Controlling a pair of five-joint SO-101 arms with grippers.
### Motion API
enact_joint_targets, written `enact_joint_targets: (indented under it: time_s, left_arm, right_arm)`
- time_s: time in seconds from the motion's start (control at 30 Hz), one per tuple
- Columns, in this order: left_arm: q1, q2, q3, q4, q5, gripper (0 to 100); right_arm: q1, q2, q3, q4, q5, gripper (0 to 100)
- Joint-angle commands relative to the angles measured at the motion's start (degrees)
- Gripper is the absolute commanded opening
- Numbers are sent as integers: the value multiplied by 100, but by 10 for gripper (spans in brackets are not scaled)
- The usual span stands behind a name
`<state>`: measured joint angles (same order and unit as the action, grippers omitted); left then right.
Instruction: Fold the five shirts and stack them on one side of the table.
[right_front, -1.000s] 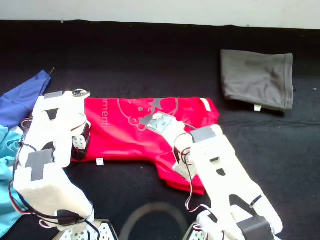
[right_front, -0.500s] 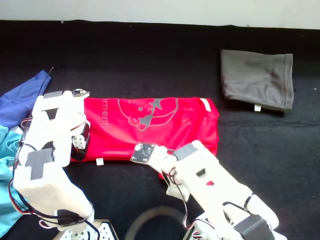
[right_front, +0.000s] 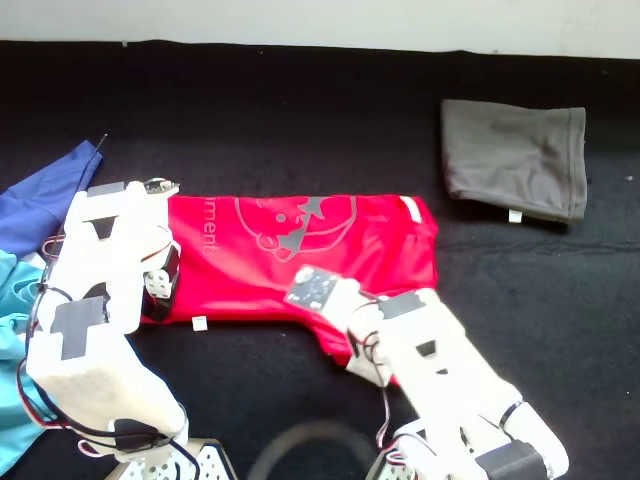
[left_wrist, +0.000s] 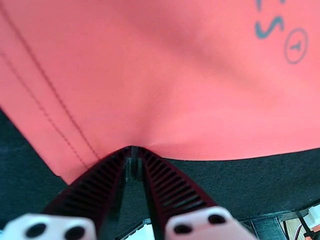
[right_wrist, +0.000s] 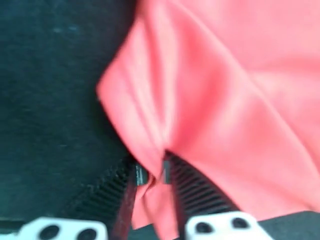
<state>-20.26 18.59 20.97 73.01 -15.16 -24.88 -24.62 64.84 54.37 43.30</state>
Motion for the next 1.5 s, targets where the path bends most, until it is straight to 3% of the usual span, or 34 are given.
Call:
enact_joint_targets:
  time_s: [0.0, 0.3, 0.8, 1.0, 1.23, 1.4, 1.47]
  left_arm:
    - [-119, 101, -13, -149, -35, 8]
    - [-119, 110, -13, -149, -35, 8]
    - [-119, 119, -13, -149, -35, 8]
    - [-119, 127, -13, -149, -35, 8]
    - [-119, 127, -13, -149, -35, 8]
    - [-119, 145, -13, -141, -35, 8]
    - [-119, 145, -13, -141, -35, 8]
  right_arm:
    - [295, 4, -48, -22, 132, 9]
    - [787, 347, -2607, 629, 158, 5]
    - [848, 4136, -6607, 716, 105, 15]
    - [936, 4989, -7837, 1174, -1090, 166]
    - [1358, 5024, -8901, 1385, -3156, 169]
    - [1077, 4699, -9305, 2835, -3112, 167]
    - [778, 4655, -9323, 3407, -2963, 124]
